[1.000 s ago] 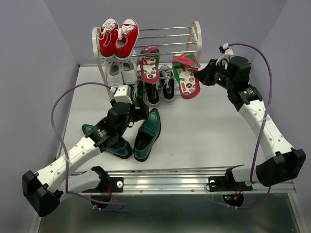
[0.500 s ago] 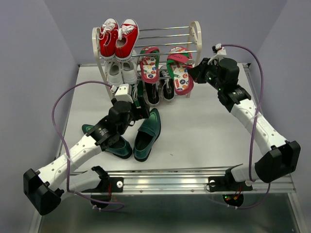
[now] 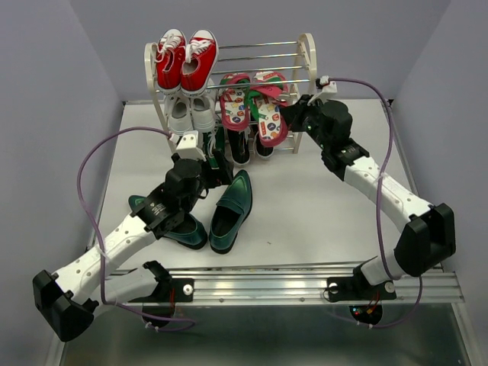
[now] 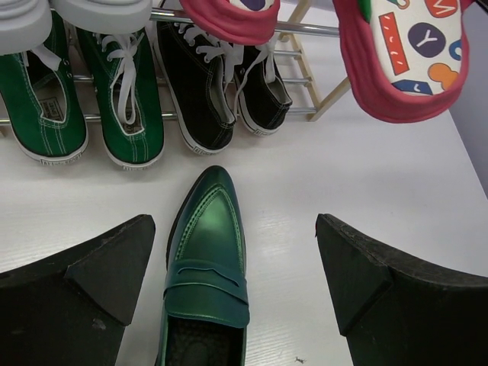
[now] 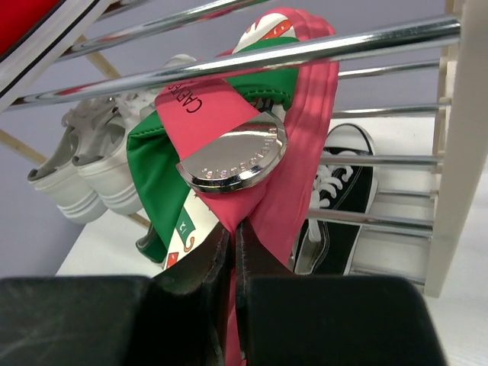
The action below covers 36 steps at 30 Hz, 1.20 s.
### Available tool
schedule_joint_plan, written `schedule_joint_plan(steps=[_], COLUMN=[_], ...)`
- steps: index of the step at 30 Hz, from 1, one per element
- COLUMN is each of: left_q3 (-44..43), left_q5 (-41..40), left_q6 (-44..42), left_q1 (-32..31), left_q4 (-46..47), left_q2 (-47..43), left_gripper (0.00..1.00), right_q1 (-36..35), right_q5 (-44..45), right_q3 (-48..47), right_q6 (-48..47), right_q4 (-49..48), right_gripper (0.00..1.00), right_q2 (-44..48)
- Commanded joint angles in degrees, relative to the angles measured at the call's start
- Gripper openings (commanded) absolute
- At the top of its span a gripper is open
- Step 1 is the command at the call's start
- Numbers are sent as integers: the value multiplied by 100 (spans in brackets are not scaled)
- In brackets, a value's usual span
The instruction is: Place and organize the shoes onto the shoe shelf
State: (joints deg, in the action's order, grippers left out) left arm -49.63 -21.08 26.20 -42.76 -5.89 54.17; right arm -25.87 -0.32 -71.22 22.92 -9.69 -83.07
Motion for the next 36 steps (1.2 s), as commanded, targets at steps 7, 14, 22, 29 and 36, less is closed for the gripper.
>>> schedule_joint_plan(steps=[7, 14, 22, 29, 36], left_q3=[23, 84, 199, 269, 269], left_q5=[-203, -203, 42, 95, 95], left_q6=[-185, -264, -246, -308, -361], left_q1=[-39, -39, -30, -30, -30], left_q4=[184, 360, 782, 905, 888], left_q2=[-311, -135, 137, 102, 85], left_gripper=[99, 99, 99, 99, 99], right_q1=[-173, -173, -173, -173, -173], right_q5=[1015, 1244, 1227, 1253, 1113], right_q3=[-375, -498, -735, -972, -1201], right_q6=[-138, -296, -367, -323, -253], right_q4=[-2035, -2423, -2678, -2669, -2468], right_gripper=[1, 1, 1, 1, 1], right_q2=[-455, -798, -1150, -1378, -1660])
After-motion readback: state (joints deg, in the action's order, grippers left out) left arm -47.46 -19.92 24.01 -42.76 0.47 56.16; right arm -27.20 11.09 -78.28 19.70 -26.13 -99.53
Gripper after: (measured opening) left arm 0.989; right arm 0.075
